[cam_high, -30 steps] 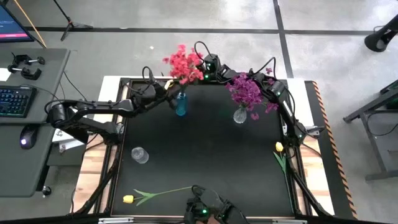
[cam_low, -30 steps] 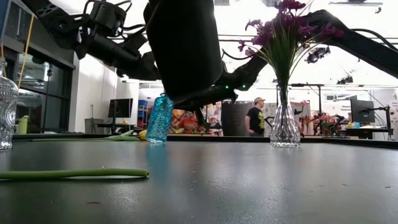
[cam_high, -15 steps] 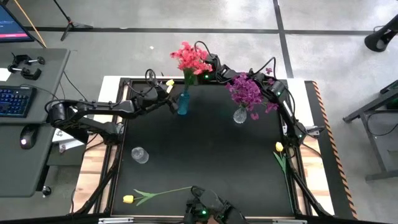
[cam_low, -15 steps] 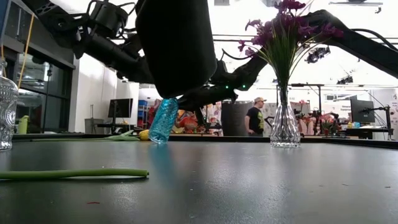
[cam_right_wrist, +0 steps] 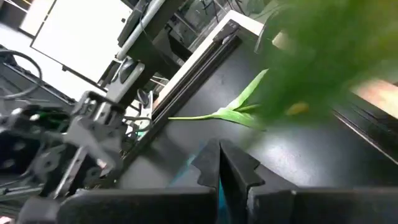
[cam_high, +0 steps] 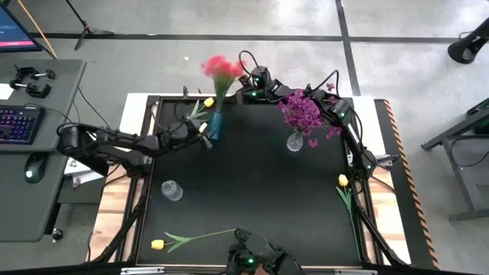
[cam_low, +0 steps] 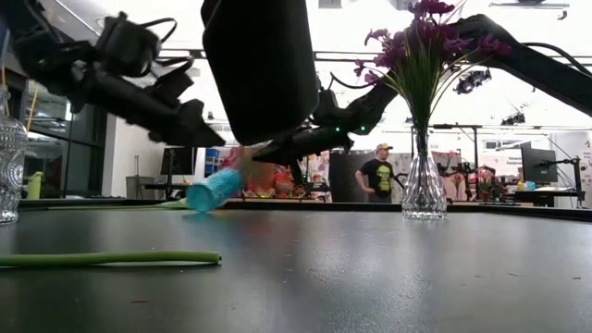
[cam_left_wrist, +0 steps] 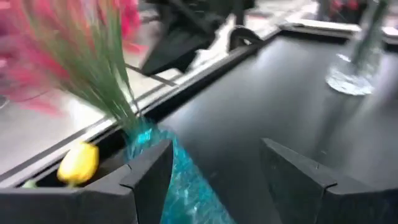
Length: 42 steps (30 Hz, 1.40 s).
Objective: Sort flowers into vase by color
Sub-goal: Adjust the blue vase on the table
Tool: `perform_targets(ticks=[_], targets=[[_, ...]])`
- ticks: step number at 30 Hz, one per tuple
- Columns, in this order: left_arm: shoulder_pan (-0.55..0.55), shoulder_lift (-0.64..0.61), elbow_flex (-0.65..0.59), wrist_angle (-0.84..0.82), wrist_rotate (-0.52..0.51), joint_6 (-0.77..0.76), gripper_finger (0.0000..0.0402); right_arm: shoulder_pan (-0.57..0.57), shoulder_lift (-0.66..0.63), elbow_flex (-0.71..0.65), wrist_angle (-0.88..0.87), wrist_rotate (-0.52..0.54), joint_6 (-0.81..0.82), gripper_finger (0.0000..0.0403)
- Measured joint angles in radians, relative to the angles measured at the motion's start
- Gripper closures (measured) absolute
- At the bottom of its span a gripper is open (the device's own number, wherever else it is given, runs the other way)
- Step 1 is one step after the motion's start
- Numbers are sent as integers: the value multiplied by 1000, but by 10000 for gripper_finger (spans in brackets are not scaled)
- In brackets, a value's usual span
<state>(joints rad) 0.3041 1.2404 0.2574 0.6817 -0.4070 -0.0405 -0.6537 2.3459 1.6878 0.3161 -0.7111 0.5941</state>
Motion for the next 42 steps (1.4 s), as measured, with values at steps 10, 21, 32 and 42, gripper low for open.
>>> perform_targets(ticks=[10, 21, 32, 42], targets=[[-33, -52, -75, 102, -116, -26, 174, 0, 0, 0, 0, 0, 8, 403], [-32, -163, -75, 92, -195, -62, 174, 0, 0, 0, 0, 0, 35, 403], [39, -175, 60, -121, -179, -27, 174, 0, 0, 0, 19, 1, -29, 403], [181, -159, 133, -141, -93, -44, 174, -8, -2, 0, 425, -143, 169, 403]])
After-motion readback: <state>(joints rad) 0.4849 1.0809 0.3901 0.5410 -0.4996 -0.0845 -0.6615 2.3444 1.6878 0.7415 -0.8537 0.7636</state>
